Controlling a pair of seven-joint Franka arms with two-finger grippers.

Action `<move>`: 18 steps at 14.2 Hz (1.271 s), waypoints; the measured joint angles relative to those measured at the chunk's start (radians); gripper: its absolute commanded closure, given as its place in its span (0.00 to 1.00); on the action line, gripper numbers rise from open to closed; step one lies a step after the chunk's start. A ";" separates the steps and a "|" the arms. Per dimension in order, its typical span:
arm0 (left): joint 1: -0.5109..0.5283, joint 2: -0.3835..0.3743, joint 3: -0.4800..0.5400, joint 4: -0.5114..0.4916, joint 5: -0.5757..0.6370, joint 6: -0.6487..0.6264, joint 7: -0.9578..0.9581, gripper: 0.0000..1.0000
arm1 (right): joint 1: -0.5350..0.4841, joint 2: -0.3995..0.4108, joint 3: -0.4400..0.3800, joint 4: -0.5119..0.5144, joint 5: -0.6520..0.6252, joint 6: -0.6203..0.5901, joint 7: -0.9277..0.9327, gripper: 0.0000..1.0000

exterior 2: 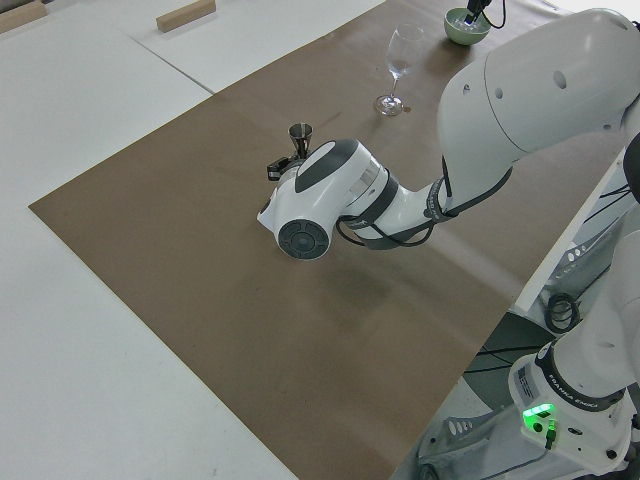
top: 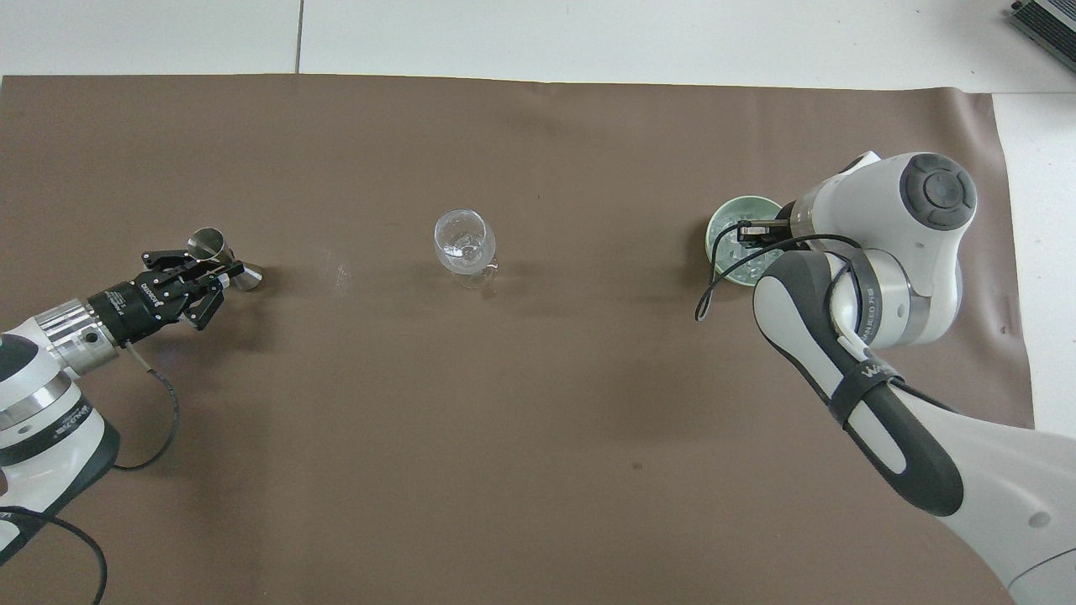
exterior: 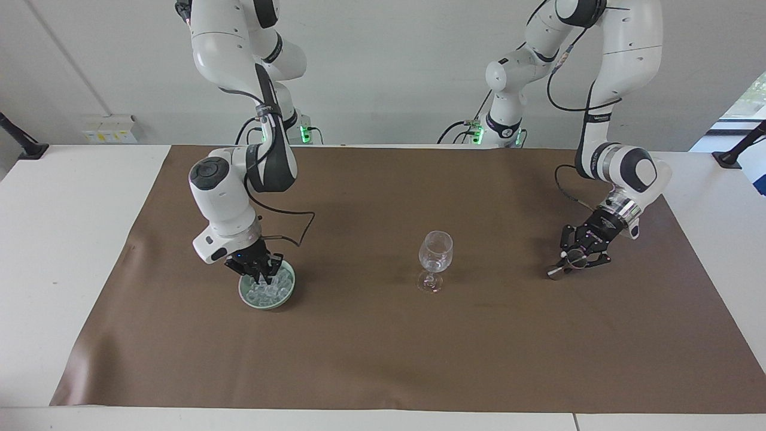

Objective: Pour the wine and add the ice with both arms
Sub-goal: 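Lower the metal cup onto the table with the left gripper, then lift ice with the right gripper while the left gripper releases the cup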

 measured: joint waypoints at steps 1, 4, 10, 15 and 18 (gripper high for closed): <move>0.000 0.000 0.000 -0.002 -0.002 0.000 0.000 1.00 | 0.000 0.000 0.000 0.000 0.000 0.000 0.001 0.91; 0.000 0.000 0.000 -0.015 -0.026 -0.002 0.039 0.19 | 0.001 0.000 0.001 0.004 0.000 0.001 0.001 0.92; 0.000 0.000 0.000 -0.017 -0.029 -0.014 0.053 0.00 | 0.003 -0.021 0.003 0.081 0.000 -0.062 0.003 0.93; 0.001 -0.007 0.006 -0.007 0.010 0.001 0.139 0.00 | 0.086 -0.077 0.044 0.133 0.001 -0.103 0.147 0.94; 0.009 -0.034 0.018 0.023 0.173 0.008 0.146 0.00 | 0.195 -0.091 0.049 0.165 0.001 -0.105 0.229 0.94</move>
